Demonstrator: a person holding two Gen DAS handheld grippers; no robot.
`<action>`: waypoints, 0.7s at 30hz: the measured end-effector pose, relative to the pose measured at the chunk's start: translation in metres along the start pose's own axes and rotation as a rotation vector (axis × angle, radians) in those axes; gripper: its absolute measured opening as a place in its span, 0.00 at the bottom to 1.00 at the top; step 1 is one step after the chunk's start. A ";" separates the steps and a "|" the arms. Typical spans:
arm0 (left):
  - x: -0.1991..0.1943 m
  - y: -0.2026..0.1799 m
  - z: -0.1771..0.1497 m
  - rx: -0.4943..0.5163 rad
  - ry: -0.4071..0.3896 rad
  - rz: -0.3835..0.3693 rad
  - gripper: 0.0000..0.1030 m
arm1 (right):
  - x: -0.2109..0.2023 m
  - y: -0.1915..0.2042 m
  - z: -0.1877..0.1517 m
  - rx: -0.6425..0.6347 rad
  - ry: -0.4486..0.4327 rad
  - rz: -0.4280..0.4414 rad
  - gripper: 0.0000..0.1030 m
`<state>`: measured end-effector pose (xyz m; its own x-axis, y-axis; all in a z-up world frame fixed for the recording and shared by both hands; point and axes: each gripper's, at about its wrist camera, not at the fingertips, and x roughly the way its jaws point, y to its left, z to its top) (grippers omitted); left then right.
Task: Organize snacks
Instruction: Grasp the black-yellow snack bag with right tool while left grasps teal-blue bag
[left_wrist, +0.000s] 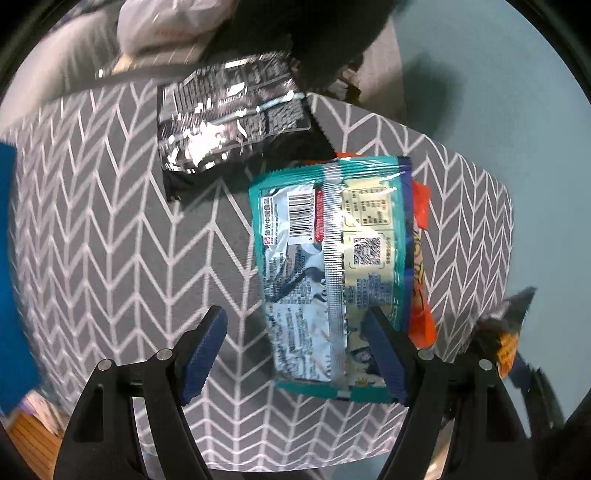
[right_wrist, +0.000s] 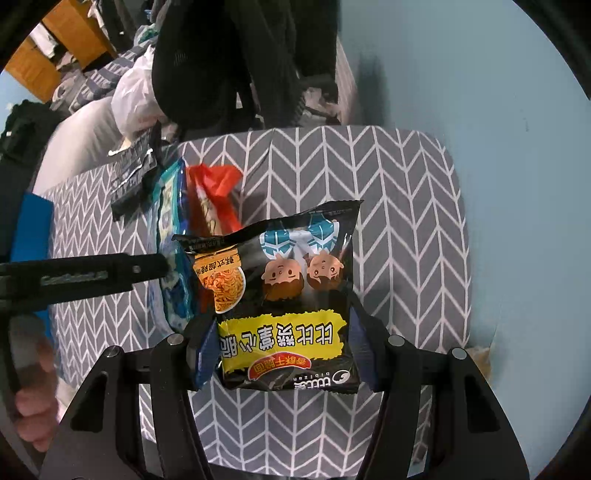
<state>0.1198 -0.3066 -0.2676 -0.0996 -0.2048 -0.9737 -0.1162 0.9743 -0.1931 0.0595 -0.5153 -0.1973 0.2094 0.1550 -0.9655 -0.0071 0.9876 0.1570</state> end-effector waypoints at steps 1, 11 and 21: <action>0.002 0.001 0.001 -0.016 0.004 -0.009 0.76 | 0.000 -0.002 0.001 -0.001 -0.002 0.003 0.59; 0.015 -0.020 0.007 -0.057 0.011 -0.042 0.79 | -0.003 -0.016 0.004 0.003 0.003 0.023 0.59; 0.033 -0.028 0.012 -0.043 0.006 0.000 0.88 | 0.001 -0.019 0.005 0.005 0.021 0.040 0.59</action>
<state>0.1320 -0.3392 -0.2959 -0.1060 -0.2053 -0.9729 -0.1588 0.9694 -0.1873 0.0644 -0.5338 -0.2000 0.1888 0.1951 -0.9624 -0.0106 0.9804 0.1967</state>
